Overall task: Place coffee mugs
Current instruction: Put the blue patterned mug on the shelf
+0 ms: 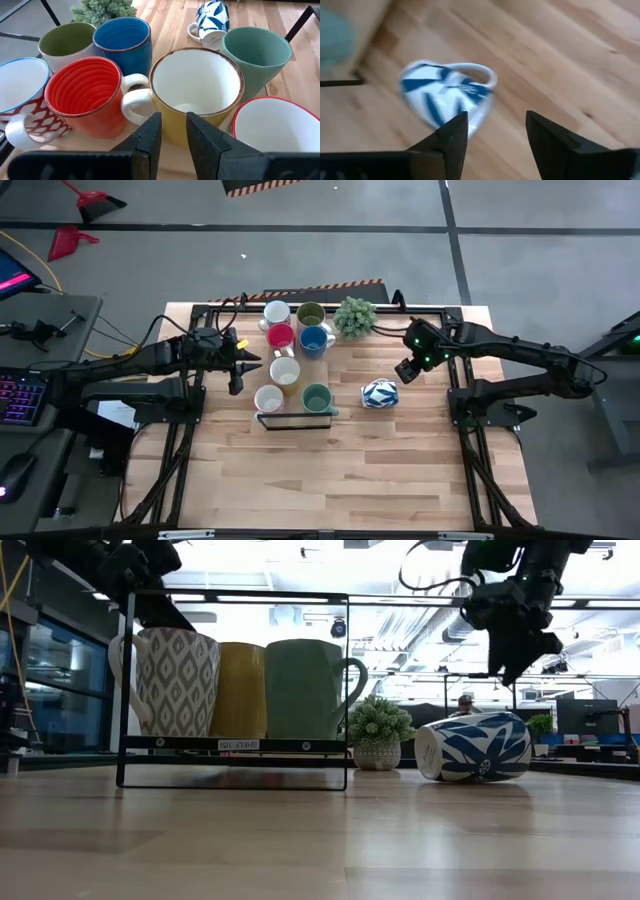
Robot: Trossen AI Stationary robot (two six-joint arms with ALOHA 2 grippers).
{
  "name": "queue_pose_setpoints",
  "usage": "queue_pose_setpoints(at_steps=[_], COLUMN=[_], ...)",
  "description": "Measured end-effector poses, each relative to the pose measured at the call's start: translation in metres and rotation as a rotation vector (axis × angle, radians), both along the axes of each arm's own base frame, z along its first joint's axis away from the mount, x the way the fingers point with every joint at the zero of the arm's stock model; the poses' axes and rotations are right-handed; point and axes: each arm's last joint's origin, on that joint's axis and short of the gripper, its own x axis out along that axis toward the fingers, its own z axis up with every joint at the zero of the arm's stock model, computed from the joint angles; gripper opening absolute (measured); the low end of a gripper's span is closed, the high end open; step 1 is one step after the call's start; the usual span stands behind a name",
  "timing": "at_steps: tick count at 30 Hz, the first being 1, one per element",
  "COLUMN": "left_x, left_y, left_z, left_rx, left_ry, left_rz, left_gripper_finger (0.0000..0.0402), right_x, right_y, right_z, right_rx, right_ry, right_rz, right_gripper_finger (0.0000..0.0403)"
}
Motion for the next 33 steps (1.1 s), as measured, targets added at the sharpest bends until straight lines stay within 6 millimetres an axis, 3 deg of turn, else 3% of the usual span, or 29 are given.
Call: queue_pose_setpoints(at_steps=[8, 11, 19, 25, 33], left_x=[-0.001, -0.001, -0.001, -0.001, -0.001], left_y=[0.0, 0.0, 0.0, 0.0, 0.0], left_z=[-0.001, -0.002, -0.001, -0.001, -0.001], left_rx=[-0.003, -0.005, 0.002, -0.015, -0.022], left_ry=[0.017, 0.025, 0.019, 0.013, 0.006], left_rz=[-0.001, -0.001, -0.005, 0.006, 0.012], left_gripper_finger=[0.0078, 0.0078, 0.0078, 0.0078, 0.0078], right_x=[-0.002, -0.011, -0.011, -0.027, -0.019], right_y=[0.016, 0.021, 0.035, 0.04, 0.045], right_z=[-0.003, -0.018, -0.06, -0.08, -0.086], right_rx=[-0.034, -0.062, 0.129, 0.177, 0.184], right_ry=[0.091, 0.135, -0.315, -0.324, -0.405], right_rz=[-0.033, -0.121, -0.051, -0.122, -0.09], right_gripper_finger=[0.0179, 0.0179, 0.0179, 0.0179, 0.0179])
